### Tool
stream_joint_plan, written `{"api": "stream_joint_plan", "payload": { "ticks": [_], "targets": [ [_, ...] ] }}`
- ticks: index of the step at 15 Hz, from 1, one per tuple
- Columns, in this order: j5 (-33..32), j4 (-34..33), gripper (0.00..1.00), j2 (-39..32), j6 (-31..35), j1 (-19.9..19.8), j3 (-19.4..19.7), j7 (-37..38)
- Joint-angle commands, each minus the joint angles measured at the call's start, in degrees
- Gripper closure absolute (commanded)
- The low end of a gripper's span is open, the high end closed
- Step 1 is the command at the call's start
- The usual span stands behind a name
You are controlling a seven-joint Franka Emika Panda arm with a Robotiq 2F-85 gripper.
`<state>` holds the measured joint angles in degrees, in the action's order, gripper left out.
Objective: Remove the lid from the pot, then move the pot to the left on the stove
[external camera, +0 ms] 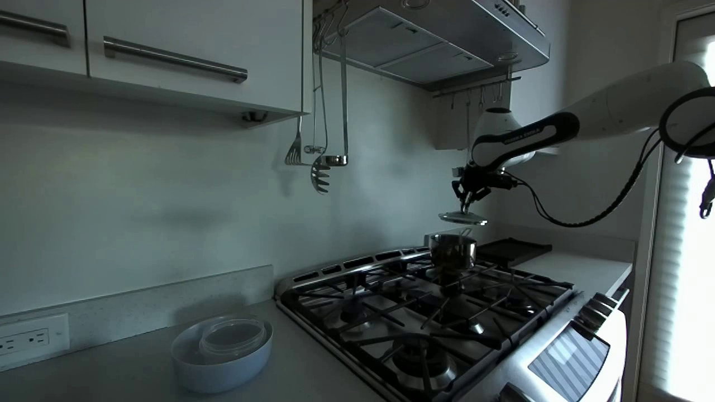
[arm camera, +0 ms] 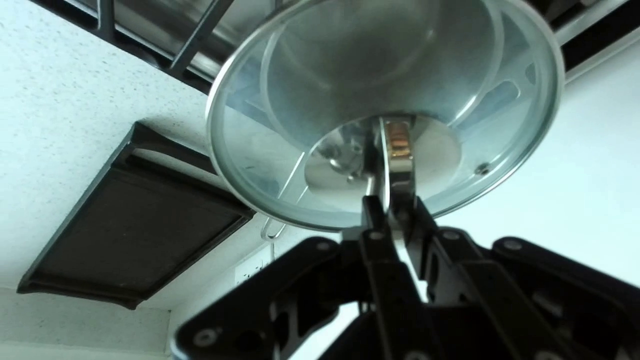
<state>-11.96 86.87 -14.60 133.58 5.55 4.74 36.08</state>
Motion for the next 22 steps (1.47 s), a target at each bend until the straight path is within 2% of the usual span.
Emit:
{"api": "stream_joint_plan", "payload": {
  "ticks": [1, 5, 12, 16, 19, 22],
  "targets": [
    [3.5, 8.0, 0.96, 7.2, -0.2, -1.4, -1.0, -3.3],
    [3.5, 14.5, 0.96, 12.1, -0.5, -2.2, -0.7, -2.9],
    [-6.6, 22.8, 0.96, 17.9, 0.0, -5.5, -0.5, 4.5],
    [-4.8, 28.3, 0.96, 20.2, 1.3, -6.7, -1.1, 2.7],
    [-5.8, 33.5, 0.96, 22.9, 2.8, -7.2, -1.6, 3.2],
    [-5.6, 38.0, 0.96, 24.9, 6.7, -8.0, -2.3, 4.2]
  ]
}}
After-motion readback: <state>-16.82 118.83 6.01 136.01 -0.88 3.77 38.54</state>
